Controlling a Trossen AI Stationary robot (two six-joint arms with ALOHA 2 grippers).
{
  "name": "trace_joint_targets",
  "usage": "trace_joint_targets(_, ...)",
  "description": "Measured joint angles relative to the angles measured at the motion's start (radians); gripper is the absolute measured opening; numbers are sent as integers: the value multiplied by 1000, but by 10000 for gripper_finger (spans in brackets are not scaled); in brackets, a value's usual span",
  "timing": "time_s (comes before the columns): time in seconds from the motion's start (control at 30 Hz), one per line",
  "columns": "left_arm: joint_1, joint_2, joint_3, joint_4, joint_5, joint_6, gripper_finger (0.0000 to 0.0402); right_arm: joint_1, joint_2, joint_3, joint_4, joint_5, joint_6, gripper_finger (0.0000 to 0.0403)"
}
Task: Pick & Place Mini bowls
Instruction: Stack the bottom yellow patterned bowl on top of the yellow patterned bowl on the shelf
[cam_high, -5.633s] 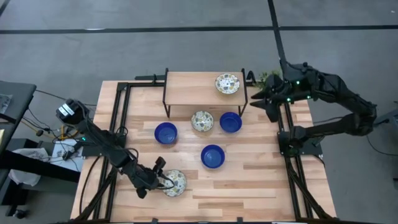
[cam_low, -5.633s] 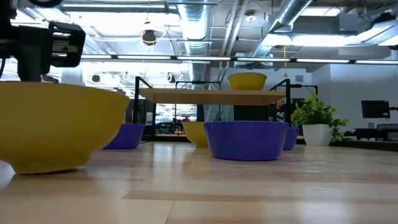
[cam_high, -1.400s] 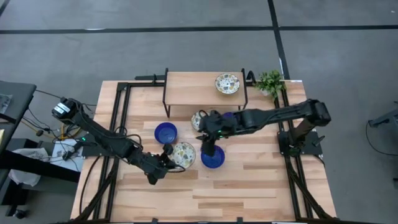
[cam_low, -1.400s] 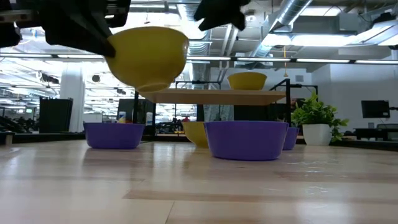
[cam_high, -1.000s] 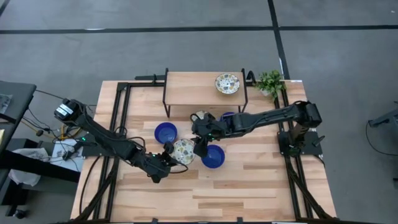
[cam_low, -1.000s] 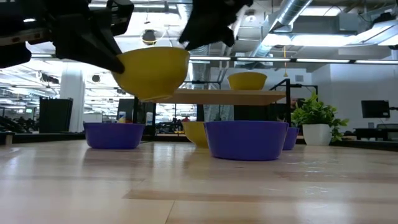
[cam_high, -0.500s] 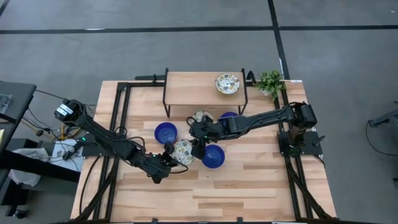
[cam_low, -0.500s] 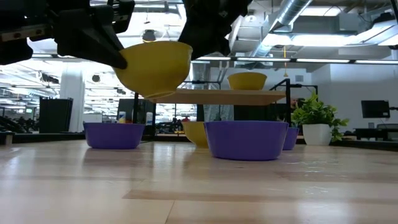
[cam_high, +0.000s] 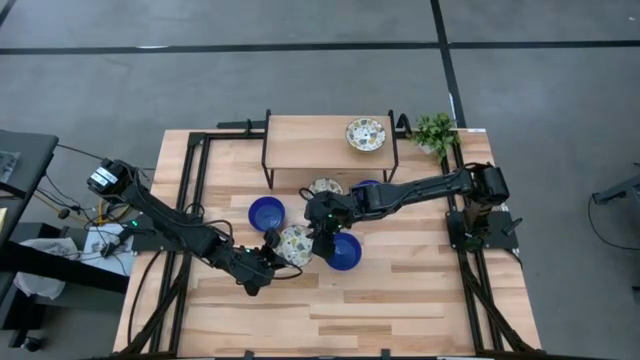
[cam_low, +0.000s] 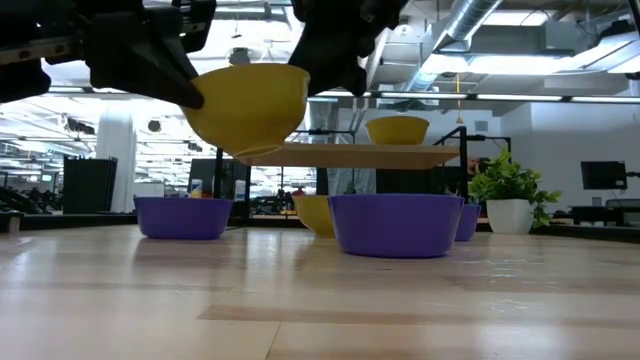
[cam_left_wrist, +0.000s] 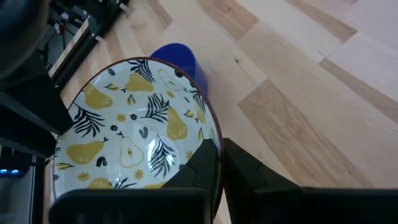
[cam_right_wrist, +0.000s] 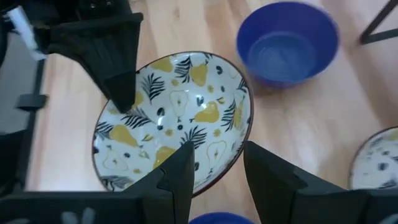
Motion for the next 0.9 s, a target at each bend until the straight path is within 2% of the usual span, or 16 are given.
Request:
trace_joint_targets(0.23, 0, 0, 0, 8, -5, 0, 15, -21, 1, 0, -6, -24, 0, 127)
trace_joint_targets(0.43, 1, 0, 0, 21, -5, -1, 12, -20, 1, 0, -28, -3, 1, 129)
trace_joint_targets(0.9, 1, 0, -1, 77, -3, 47, 13, -13, 1, 1, -31, 5, 28, 103)
